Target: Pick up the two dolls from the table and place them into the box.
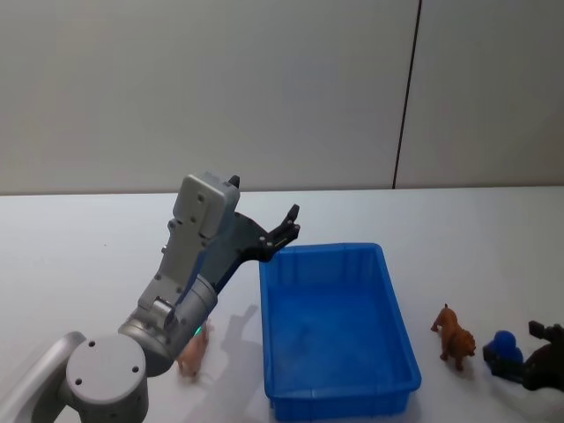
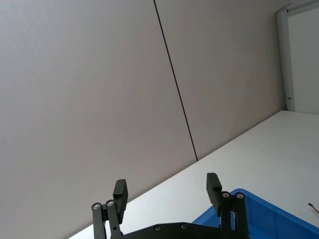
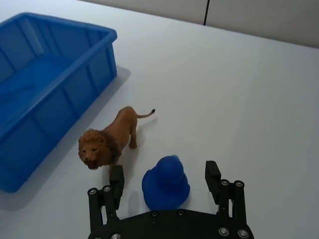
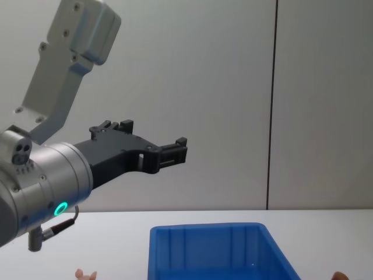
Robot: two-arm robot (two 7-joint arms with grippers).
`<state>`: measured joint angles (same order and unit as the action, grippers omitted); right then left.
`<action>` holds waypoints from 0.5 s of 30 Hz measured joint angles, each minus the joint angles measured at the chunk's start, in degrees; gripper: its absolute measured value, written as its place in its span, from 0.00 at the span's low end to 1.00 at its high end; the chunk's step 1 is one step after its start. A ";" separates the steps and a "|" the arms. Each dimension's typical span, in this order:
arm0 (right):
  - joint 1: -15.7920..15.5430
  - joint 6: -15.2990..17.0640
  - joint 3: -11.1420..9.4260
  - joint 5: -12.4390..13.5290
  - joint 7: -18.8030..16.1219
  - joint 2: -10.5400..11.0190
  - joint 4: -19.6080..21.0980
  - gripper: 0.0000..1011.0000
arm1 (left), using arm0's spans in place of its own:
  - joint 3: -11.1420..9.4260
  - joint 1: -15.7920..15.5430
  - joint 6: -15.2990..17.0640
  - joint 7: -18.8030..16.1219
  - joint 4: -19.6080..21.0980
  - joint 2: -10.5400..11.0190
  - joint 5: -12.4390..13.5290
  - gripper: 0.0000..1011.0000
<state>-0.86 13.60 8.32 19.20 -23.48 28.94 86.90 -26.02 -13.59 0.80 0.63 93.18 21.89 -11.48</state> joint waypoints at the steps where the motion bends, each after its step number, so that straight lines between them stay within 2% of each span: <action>1: 0.05 0.05 0.05 -0.12 -0.18 -0.02 -0.19 0.99 | 0.00 0.00 0.00 0.00 0.00 0.00 0.00 0.99; 13: 0.75 0.41 1.00 -1.86 -2.09 -0.36 -2.89 0.98 | 0.00 0.00 0.00 0.00 0.00 0.00 0.00 0.99; 15: 0.77 0.41 1.05 -1.92 -2.12 -0.39 -3.00 0.92 | 0.00 0.00 0.00 0.00 0.00 0.00 0.00 0.99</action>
<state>-0.09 14.01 9.37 17.28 -25.60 28.55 83.90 -26.02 -13.59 0.79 0.63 93.17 21.89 -11.48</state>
